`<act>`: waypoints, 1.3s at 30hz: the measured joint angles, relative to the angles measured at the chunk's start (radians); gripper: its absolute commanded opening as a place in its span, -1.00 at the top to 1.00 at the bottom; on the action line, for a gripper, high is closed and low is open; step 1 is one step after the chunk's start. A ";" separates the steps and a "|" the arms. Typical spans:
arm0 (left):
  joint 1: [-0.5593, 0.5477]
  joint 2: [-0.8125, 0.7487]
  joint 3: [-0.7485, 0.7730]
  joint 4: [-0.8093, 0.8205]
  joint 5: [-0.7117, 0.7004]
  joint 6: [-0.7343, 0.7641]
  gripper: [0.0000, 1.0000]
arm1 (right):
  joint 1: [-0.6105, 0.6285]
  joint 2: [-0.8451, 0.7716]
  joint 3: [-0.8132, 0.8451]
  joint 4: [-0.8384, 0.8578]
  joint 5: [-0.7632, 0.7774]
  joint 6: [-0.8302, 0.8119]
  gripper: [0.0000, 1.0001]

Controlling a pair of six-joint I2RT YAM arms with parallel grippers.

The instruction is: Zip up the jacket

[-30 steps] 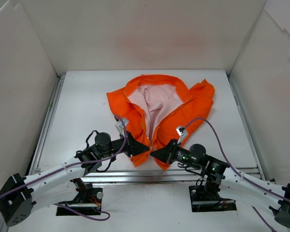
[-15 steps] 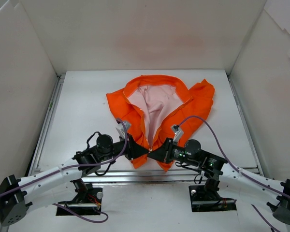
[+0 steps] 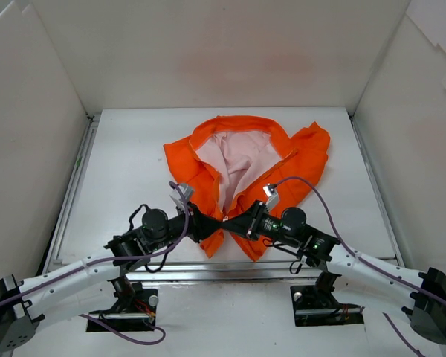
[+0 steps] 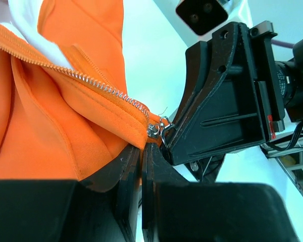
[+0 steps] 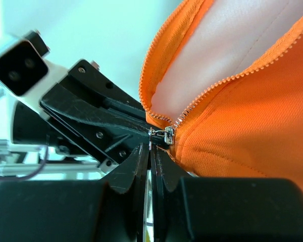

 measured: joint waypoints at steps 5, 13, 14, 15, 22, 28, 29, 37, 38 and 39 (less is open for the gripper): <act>0.000 -0.004 0.000 0.032 -0.021 0.013 1.00 | -0.019 0.011 0.000 0.043 0.003 0.074 1.00; -0.001 -0.051 -0.014 0.037 -0.072 0.034 1.00 | -0.066 0.082 -0.016 0.188 -0.067 0.208 1.00; -0.004 -0.063 -0.017 0.037 -0.072 0.037 1.00 | -0.066 0.081 -0.016 0.197 -0.076 0.216 1.00; -0.007 -0.076 -0.020 0.037 -0.072 0.039 1.00 | -0.066 0.079 -0.017 0.204 -0.083 0.224 1.00; -0.025 -0.076 -0.018 0.060 -0.057 0.071 1.00 | -0.077 0.042 -0.021 0.198 -0.095 0.267 1.00; -0.032 0.034 0.036 0.009 -0.149 0.141 1.00 | -0.125 0.172 0.017 0.229 -0.124 0.334 1.00; -0.032 0.047 0.039 0.003 -0.184 0.147 1.00 | -0.137 0.209 0.026 0.246 -0.135 0.350 1.00; -0.043 0.054 0.029 0.022 -0.269 0.156 1.00 | -0.198 0.364 0.117 0.261 -0.201 0.418 1.00; -0.061 0.052 0.032 0.031 -0.257 0.157 1.00 | -0.205 0.374 0.140 0.261 -0.205 0.417 1.00; -0.073 0.049 0.031 0.034 -0.246 0.157 1.00 | -0.209 0.376 0.163 0.255 -0.206 0.412 1.00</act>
